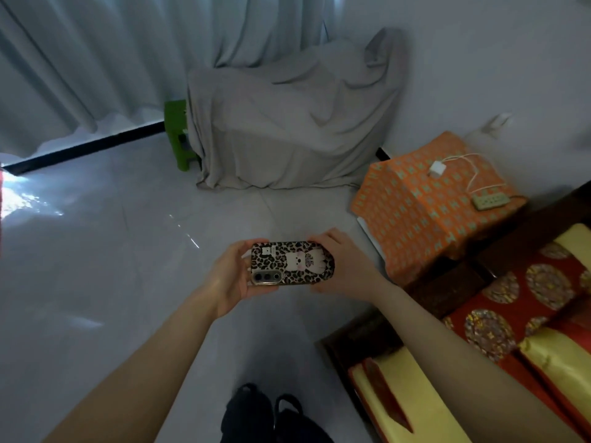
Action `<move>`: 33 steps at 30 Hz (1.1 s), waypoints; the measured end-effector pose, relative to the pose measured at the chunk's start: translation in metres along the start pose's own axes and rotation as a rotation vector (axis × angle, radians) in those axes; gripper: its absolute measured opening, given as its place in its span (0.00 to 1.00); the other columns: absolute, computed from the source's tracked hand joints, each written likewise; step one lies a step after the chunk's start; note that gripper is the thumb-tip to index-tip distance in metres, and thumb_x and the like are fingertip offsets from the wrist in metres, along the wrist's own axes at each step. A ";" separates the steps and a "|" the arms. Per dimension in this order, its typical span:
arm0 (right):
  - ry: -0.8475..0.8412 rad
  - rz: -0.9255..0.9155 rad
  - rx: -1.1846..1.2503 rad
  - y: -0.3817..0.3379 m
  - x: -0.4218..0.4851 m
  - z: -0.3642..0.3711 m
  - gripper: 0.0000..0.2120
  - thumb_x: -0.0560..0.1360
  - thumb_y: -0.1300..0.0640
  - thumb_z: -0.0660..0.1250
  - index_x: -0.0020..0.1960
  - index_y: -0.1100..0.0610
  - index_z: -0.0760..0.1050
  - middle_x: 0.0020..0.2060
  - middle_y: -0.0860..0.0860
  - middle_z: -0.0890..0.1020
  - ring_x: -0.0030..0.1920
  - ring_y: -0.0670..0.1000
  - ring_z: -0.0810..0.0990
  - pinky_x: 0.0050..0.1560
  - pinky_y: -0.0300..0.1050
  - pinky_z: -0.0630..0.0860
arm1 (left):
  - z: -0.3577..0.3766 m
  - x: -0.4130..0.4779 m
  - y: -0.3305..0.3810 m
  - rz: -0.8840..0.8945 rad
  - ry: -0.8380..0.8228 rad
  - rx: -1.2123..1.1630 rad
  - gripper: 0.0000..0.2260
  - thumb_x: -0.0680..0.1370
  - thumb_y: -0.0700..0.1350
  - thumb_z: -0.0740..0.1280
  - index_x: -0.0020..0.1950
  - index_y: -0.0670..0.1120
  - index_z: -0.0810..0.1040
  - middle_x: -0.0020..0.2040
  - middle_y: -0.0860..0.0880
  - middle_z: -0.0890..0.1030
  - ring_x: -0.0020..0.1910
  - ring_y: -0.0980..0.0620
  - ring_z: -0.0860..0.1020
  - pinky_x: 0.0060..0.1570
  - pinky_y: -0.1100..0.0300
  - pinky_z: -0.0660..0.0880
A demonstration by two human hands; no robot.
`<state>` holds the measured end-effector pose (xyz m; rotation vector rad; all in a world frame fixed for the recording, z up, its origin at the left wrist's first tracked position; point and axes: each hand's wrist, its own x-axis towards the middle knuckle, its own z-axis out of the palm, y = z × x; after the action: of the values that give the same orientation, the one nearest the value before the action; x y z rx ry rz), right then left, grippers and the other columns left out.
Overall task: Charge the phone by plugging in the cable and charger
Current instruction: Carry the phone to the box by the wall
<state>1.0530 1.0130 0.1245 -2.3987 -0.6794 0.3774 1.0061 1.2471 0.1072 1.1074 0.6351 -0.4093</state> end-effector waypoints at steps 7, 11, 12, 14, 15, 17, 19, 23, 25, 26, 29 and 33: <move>0.159 0.094 -0.032 0.055 0.101 -0.045 0.39 0.60 0.49 0.81 0.68 0.53 0.71 0.59 0.53 0.74 0.61 0.52 0.70 0.63 0.50 0.69 | 0.039 0.128 0.094 -0.036 -0.117 0.132 0.15 0.79 0.52 0.59 0.53 0.48 0.83 0.48 0.44 0.87 0.49 0.40 0.84 0.42 0.45 0.81; 0.289 0.163 0.035 0.087 0.154 -0.077 0.36 0.60 0.52 0.81 0.64 0.55 0.73 0.55 0.55 0.76 0.57 0.54 0.73 0.60 0.49 0.69 | 0.080 0.211 0.154 -0.043 -0.179 0.288 0.13 0.78 0.51 0.61 0.49 0.50 0.85 0.47 0.45 0.87 0.45 0.43 0.86 0.41 0.47 0.81; 0.308 0.191 0.039 0.096 0.163 -0.086 0.36 0.59 0.53 0.82 0.64 0.55 0.73 0.55 0.56 0.76 0.57 0.55 0.73 0.60 0.51 0.70 | 0.093 0.229 0.166 -0.045 -0.203 0.325 0.12 0.79 0.51 0.61 0.49 0.52 0.85 0.48 0.46 0.87 0.46 0.43 0.86 0.42 0.47 0.81; 0.360 0.265 0.038 0.115 0.176 -0.105 0.37 0.58 0.52 0.82 0.65 0.53 0.73 0.55 0.55 0.75 0.58 0.56 0.73 0.60 0.53 0.71 | 0.122 0.259 0.185 -0.055 -0.253 0.386 0.13 0.79 0.51 0.60 0.48 0.54 0.85 0.47 0.47 0.87 0.45 0.45 0.86 0.41 0.48 0.81; 0.385 0.304 0.039 0.125 0.179 -0.114 0.38 0.58 0.51 0.82 0.65 0.52 0.73 0.56 0.54 0.75 0.58 0.55 0.72 0.60 0.53 0.71 | 0.140 0.272 0.193 -0.071 -0.274 0.403 0.12 0.79 0.51 0.60 0.48 0.55 0.85 0.48 0.47 0.87 0.44 0.46 0.86 0.41 0.48 0.81; 0.429 0.371 0.047 0.148 0.179 -0.133 0.41 0.56 0.50 0.82 0.66 0.51 0.72 0.57 0.53 0.74 0.60 0.55 0.71 0.61 0.51 0.70 | 0.179 0.299 0.202 -0.107 -0.323 0.440 0.12 0.78 0.51 0.61 0.48 0.54 0.85 0.49 0.45 0.86 0.44 0.45 0.86 0.40 0.47 0.81; 0.473 0.432 0.051 0.175 0.172 -0.151 0.42 0.56 0.49 0.81 0.68 0.50 0.70 0.59 0.53 0.74 0.61 0.54 0.70 0.62 0.51 0.70 | 0.222 0.322 0.204 -0.131 -0.377 0.491 0.13 0.78 0.51 0.60 0.49 0.52 0.84 0.51 0.44 0.85 0.45 0.44 0.84 0.38 0.47 0.81; 0.563 0.536 0.043 0.235 0.159 -0.186 0.43 0.57 0.49 0.82 0.69 0.49 0.68 0.57 0.49 0.73 0.58 0.51 0.73 0.60 0.50 0.72 | 0.312 0.359 0.203 -0.155 -0.505 0.572 0.14 0.78 0.53 0.58 0.49 0.52 0.83 0.49 0.47 0.85 0.45 0.45 0.84 0.39 0.47 0.82; 0.621 0.561 0.059 0.264 0.156 -0.204 0.43 0.57 0.45 0.81 0.68 0.47 0.67 0.56 0.44 0.71 0.57 0.49 0.73 0.59 0.45 0.71 | 0.354 0.375 0.200 -0.149 -0.550 0.605 0.14 0.78 0.53 0.57 0.49 0.52 0.82 0.47 0.48 0.86 0.44 0.46 0.85 0.40 0.48 0.81; 0.647 0.576 0.065 0.278 0.156 -0.214 0.43 0.56 0.42 0.79 0.68 0.47 0.67 0.55 0.43 0.70 0.58 0.48 0.72 0.59 0.42 0.69 | 0.374 0.384 0.199 -0.152 -0.563 0.621 0.14 0.79 0.53 0.57 0.50 0.51 0.81 0.47 0.48 0.86 0.45 0.46 0.84 0.41 0.48 0.81; 0.680 0.631 0.032 0.321 0.153 -0.242 0.44 0.55 0.40 0.77 0.68 0.51 0.69 0.58 0.50 0.73 0.60 0.52 0.71 0.61 0.46 0.68 | 0.431 0.406 0.197 -0.172 -0.620 0.663 0.15 0.79 0.53 0.55 0.53 0.51 0.79 0.49 0.48 0.85 0.48 0.46 0.82 0.43 0.49 0.80; 0.702 0.706 0.047 0.374 0.151 -0.268 0.45 0.56 0.43 0.81 0.69 0.52 0.68 0.58 0.53 0.73 0.60 0.55 0.71 0.62 0.50 0.70 | 0.495 0.437 0.191 -0.205 -0.667 0.694 0.18 0.67 0.57 0.63 0.51 0.49 0.81 0.47 0.47 0.85 0.46 0.45 0.83 0.43 0.50 0.82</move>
<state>1.4308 0.7122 0.0821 -2.4202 0.4905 -0.1853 1.5823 0.8722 0.1020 1.4488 -0.0101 -1.1768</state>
